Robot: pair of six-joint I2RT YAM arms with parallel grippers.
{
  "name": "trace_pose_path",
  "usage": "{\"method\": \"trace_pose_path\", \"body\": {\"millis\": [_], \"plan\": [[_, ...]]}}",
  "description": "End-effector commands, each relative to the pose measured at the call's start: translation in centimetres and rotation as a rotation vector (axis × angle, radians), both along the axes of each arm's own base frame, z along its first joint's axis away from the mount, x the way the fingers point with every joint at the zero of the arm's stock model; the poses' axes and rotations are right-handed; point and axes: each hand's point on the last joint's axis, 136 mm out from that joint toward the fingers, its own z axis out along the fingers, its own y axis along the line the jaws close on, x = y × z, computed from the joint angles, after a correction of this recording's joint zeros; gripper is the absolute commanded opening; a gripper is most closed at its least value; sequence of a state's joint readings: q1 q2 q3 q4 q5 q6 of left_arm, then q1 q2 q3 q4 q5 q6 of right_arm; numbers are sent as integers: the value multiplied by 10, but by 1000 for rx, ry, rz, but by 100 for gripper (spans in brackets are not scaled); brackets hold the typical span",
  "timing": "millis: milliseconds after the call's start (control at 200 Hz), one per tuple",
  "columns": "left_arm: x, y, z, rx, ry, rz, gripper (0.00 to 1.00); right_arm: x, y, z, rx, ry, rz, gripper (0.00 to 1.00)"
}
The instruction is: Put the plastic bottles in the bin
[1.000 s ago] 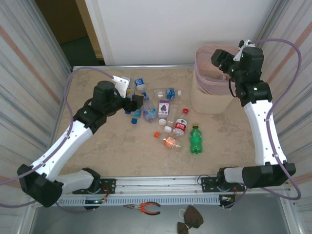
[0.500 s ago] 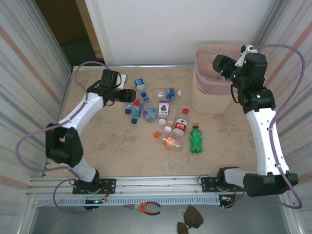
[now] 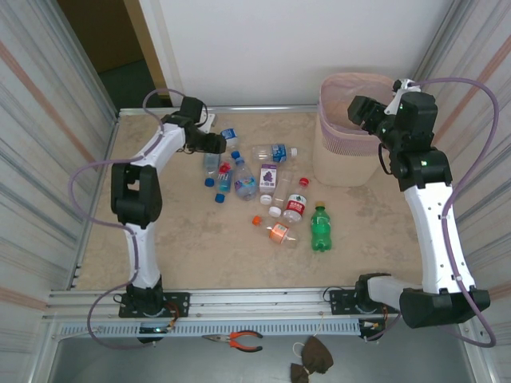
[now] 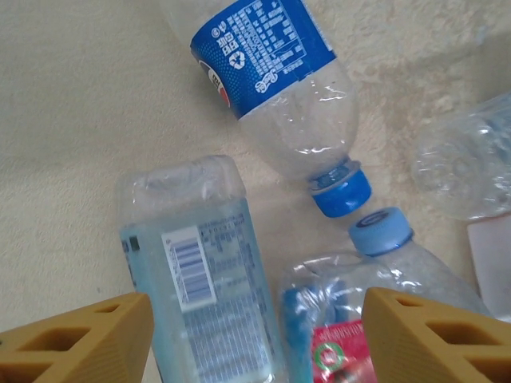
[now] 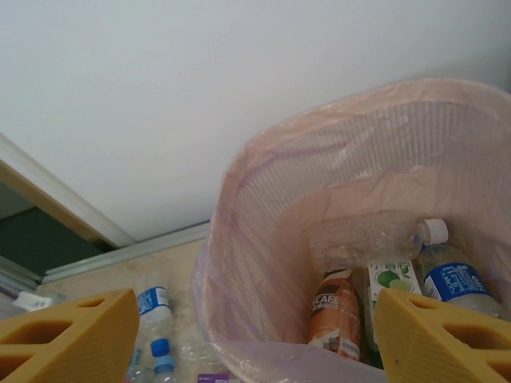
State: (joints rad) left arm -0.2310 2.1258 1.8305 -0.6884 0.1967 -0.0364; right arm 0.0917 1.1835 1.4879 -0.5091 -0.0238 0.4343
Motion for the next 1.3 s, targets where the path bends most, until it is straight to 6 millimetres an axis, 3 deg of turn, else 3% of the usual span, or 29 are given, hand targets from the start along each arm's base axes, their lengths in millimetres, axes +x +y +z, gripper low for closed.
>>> {"method": "trace_pose_path", "body": {"millis": [0,271,807,1182,1202,1292], "plan": [[-2,4,-17,57,67,-25,70,-9,-1,11,-26,-34,0,76],[-2,16,-43,135,119,-15,74,-10,-1,8,-28,-33,1,77],[-29,21,-57,103,176,-28,75,-6,4,0,2,-22,18,77],[-50,43,-59,117,191,33,59,-1,11,-7,19,-9,34,77],[-50,43,-48,112,167,35,58,-1,11,-7,20,-9,34,77],[-55,46,-44,107,156,44,56,1,13,-8,21,-7,39,77]]}}
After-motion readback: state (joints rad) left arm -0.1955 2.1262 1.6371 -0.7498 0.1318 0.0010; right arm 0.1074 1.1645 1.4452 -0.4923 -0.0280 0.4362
